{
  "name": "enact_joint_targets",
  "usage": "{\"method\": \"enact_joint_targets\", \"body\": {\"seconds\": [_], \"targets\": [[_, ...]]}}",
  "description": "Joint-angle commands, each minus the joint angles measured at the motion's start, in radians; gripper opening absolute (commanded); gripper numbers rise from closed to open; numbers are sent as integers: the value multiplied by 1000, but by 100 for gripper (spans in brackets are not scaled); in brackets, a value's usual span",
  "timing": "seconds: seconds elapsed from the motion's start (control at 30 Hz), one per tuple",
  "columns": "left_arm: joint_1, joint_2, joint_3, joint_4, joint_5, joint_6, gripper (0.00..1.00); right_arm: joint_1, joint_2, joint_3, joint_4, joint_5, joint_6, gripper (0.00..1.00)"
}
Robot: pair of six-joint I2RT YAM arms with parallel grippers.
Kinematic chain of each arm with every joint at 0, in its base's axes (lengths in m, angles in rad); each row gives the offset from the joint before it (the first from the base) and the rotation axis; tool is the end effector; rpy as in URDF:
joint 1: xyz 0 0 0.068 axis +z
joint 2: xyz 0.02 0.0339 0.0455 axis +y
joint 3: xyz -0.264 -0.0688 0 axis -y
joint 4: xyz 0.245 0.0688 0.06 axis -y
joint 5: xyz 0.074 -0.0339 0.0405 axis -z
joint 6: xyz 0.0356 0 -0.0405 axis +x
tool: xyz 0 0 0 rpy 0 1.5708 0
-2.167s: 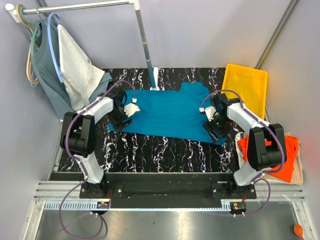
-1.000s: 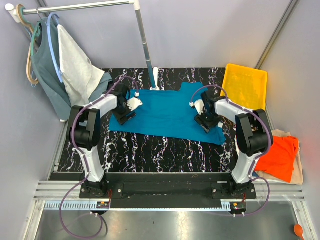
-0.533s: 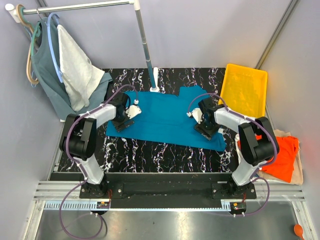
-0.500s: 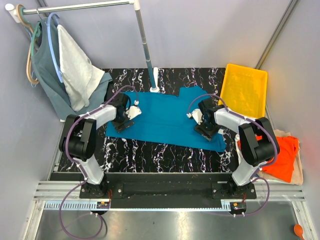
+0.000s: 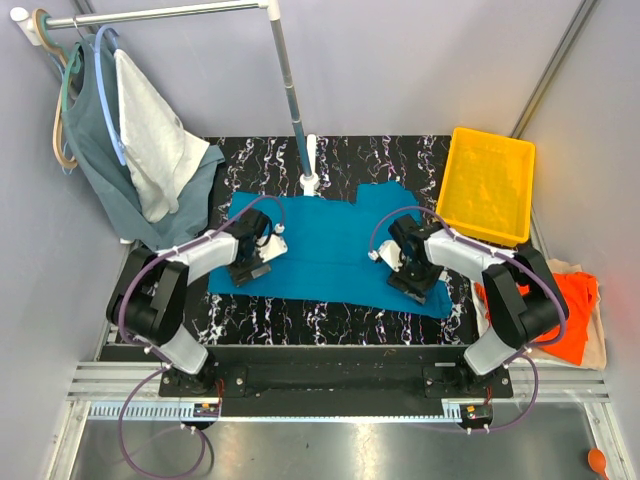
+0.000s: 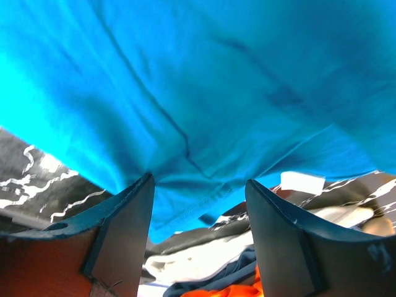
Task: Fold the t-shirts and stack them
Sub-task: Fold the tshirt
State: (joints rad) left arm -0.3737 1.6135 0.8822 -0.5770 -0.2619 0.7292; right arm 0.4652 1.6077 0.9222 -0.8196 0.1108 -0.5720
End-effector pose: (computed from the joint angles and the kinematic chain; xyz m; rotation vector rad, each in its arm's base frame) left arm 0.2657 -0.0943 0.1536 1.4751 2.4943 0.4432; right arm 0.2382 0.1152 0.1595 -1.5203 2.6752 -0.1758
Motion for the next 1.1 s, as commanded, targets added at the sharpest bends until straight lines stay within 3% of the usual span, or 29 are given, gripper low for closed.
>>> {"method": "enact_joint_targets", "body": {"seconds": [0.0,1.07], "targets": [[-22,-6,-101,-127,58,-68,75,18,-55,-22,-49,-22,-14,69],[-152,-145,-278,-168,70,-166,75,118,-117,-186,-32,-79,20,70]]}}
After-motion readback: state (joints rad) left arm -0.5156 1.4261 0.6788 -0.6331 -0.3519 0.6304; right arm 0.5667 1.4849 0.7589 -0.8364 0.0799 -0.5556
